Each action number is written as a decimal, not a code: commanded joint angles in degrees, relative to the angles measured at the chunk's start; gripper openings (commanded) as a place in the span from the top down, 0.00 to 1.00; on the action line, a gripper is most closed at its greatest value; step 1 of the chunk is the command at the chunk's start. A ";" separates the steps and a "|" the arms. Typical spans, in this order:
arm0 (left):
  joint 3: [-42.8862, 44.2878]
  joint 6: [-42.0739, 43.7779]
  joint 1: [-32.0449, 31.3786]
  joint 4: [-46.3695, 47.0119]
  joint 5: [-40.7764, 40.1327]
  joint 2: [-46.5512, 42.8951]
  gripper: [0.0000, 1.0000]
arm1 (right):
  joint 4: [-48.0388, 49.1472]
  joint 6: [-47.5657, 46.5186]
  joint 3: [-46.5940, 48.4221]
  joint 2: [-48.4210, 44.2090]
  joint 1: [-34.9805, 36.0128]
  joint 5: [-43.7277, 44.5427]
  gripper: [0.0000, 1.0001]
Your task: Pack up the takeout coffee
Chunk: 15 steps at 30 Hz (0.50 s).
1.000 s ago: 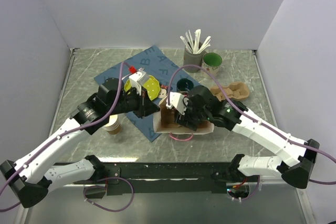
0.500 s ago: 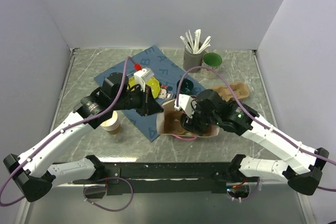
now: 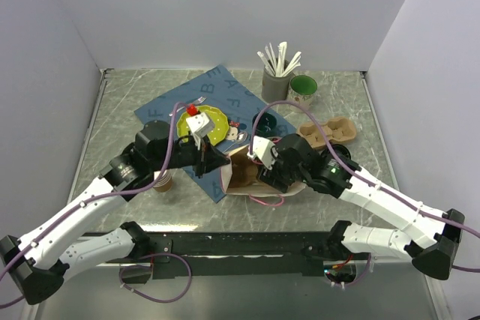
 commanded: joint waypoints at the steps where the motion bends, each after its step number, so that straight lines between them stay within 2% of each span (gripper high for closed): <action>1: -5.52 4.38 -0.26 10.28 4.06 -4.42 0.99 | 4.98 -2.01 -3.00 -1.56 -0.02 1.62 0.37; 4: -6.50 6.56 -0.26 10.11 5.02 -5.22 0.99 | 5.16 -2.81 -3.27 -1.13 0.59 1.27 0.38; 10: -8.60 7.98 -0.26 9.84 8.19 -6.62 0.99 | 6.04 -5.18 -3.44 -1.92 0.60 -4.62 0.38; 15: -8.44 9.21 -0.26 7.92 8.46 -7.59 0.99 | 2.97 -6.32 -0.11 0.53 0.68 -11.20 0.38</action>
